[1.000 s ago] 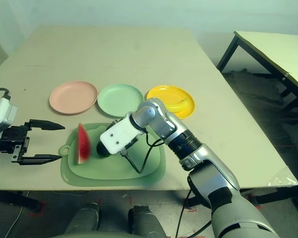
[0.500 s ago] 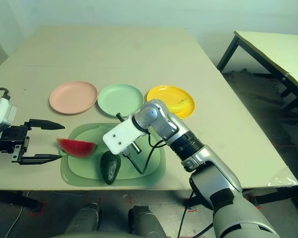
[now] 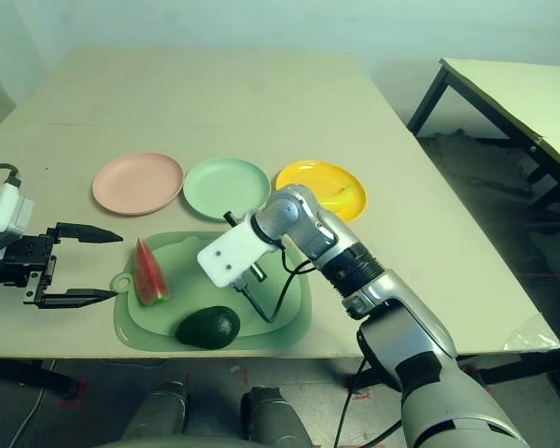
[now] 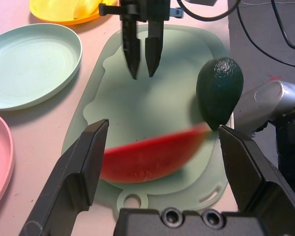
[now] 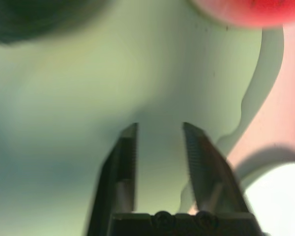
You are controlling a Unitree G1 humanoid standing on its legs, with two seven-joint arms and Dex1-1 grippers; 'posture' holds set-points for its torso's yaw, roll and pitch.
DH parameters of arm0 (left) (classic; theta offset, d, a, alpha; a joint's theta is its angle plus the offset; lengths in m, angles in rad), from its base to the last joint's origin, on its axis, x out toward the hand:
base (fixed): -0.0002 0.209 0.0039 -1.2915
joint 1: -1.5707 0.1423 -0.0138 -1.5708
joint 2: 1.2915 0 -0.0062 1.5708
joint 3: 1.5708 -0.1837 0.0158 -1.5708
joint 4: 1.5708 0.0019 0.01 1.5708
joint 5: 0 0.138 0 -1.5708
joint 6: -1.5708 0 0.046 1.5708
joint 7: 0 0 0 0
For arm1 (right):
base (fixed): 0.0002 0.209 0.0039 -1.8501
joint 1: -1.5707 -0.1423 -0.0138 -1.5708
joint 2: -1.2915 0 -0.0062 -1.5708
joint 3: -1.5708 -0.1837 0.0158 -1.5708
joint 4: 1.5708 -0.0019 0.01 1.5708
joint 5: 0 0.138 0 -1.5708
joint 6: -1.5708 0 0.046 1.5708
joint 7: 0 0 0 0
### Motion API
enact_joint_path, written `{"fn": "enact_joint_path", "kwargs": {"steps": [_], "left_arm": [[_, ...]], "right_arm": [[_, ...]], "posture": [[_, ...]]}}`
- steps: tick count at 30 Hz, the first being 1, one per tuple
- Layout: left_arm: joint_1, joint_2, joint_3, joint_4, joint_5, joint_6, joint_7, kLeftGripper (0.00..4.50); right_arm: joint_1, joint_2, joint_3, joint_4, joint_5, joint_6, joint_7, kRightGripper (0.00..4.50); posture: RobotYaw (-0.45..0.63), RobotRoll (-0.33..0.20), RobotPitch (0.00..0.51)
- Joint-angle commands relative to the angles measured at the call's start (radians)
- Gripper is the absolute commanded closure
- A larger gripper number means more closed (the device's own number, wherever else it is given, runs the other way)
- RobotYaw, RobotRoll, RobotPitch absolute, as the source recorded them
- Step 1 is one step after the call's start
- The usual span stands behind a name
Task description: Place the fruits into color-matched plates.
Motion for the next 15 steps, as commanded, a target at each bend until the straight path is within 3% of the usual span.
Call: {"fn": "enact_joint_path", "kwargs": {"steps": [1,5,12,15], "left_arm": [[-0.009,-0.007,-0.018,0.009,0.014,-0.009,-0.004,0.0],[-0.013,-0.01,-0.021,0.01,0.015,-0.01,-0.004,0.0],[-0.017,-0.009,-0.027,0.018,0.016,-0.017,-0.012,0.0],[-0.022,-0.006,-0.03,0.028,0.017,-0.019,-0.021,0.0]], "right_arm": [[-0.026,-0.035,-0.003,0.006,-0.015,-0.012,0.014,1.42],[-0.029,-0.102,-0.018,-0.036,-0.007,0.02,0.052,0.04],[0.004,-0.195,-0.092,-0.267,0.096,0.239,0.134,0.04],[0.016,-0.207,-0.114,-0.354,0.144,0.24,0.14,0.04]], "posture": [[0.12,0.0,0.088],[0.12,0.0,0.088],[0.1,0.0,0.088],[0.09,0.0,0.089]]}}
